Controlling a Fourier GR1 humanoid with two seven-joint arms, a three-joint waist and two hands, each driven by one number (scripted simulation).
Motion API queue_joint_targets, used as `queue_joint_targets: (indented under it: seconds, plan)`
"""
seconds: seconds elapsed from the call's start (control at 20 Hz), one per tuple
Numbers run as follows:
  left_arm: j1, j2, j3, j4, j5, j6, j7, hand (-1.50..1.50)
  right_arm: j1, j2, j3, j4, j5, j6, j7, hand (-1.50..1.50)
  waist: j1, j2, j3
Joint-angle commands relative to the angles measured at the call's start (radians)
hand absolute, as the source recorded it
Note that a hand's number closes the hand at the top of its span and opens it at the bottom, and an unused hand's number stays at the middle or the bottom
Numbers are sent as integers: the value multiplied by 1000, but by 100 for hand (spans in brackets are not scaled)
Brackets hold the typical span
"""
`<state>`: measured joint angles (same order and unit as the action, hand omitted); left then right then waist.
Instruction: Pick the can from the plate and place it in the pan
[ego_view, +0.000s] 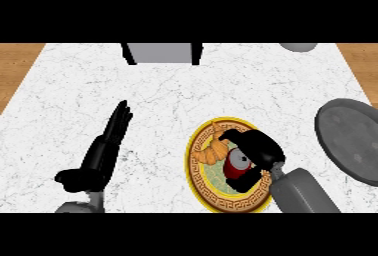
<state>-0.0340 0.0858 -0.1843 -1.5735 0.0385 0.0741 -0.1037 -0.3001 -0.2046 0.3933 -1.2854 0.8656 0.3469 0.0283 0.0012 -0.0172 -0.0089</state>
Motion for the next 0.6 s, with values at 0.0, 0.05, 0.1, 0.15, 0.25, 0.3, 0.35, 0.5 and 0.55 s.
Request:
queue_joint_targets:
  seconds: [0.0, 0.05, 0.1, 0.15, 0.25, 0.3, 0.35, 0.5, 0.55]
  plan:
    - [-6, -11, 21, 44, -13, -4, -32, 0, 52, 3, 5, -3, 57, -42, -19, 150, -1, 17, 9]
    - [65, -34, -27, -2, -23, 1, -52, 0, -7, 38, -10, 88, 72, -80, -26, 150, 4, 17, 9]
    - [2, 4, 31, 9, 1, -31, -6, 0, 22, -13, -34, -14, 60, -22, -32, 150, 0, 17, 9]
    - [-9, -30, 1, 17, -28, -1, -3, 0, -15, 41, -19, 21, 98, -82, -16, 150, 1, 17, 9]
    - [-50, -10, 46, 60, -4, -25, -11, 0, -22, 41, -67, 33, 84, -140, -46, 150, 1, 18, 9]
    - [-54, -25, 45, 95, -37, 19, -37, 0, 61, 15, -63, -132, 70, -139, -5, 150, -9, 16, 9]
    - [34, 12, 20, -56, -8, -28, 21, 0, 134, 34, -38, -155, 102, -191, 26, 150, -3, 14, 9]
    - [39, -5, 34, -14, -4, -9, -2, 0, 360, -90, -59, -363, 104, -231, 21, 150, -37, 6, 8]
    - [-8, 5, 63, 20, 6, -16, -14, 0, 427, -75, -36, -393, 140, -280, 50, 150, -45, 8, 8]
